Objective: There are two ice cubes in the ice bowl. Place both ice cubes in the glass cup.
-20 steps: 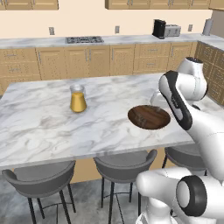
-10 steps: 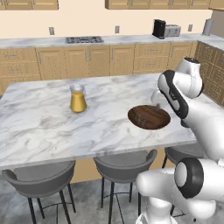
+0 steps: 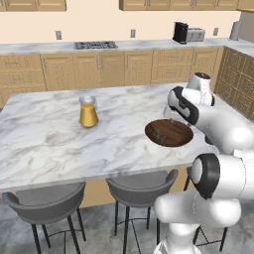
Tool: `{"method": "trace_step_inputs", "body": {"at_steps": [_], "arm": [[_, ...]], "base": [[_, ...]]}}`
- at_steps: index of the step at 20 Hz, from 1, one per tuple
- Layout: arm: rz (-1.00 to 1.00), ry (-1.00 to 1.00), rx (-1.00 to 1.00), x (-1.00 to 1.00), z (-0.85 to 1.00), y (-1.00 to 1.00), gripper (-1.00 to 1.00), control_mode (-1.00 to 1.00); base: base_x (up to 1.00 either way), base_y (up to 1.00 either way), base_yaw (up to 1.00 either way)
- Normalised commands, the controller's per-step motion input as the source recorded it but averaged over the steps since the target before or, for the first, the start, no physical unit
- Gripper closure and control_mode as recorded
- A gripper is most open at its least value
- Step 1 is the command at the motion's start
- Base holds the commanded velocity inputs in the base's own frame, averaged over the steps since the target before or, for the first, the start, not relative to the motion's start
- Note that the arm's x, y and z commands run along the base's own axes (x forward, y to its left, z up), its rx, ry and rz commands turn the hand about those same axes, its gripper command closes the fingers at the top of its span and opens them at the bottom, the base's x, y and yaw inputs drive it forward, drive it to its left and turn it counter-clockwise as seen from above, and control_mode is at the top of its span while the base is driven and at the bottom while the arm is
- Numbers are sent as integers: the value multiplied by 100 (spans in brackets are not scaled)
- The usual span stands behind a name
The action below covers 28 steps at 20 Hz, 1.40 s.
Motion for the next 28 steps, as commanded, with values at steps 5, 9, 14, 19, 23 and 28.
{"method": "trace_step_inputs", "body": {"at_steps": [5,9,14,19,23,28], "arm": [[-24,3,7,0,-38,0,-100,-100],[-21,0,14,21,-27,0,-100,-100],[-2,0,1,40,-14,0,-100,-100],[-1,1,-1,43,-27,0,-100,-100],[0,6,0,30,-46,0,-100,-100],[0,5,0,26,-46,0,-100,-100]], "base": [[0,0,0],[0,0,0],[0,0,0],[0,0,0],[0,0,0],[0,0,0]]}}
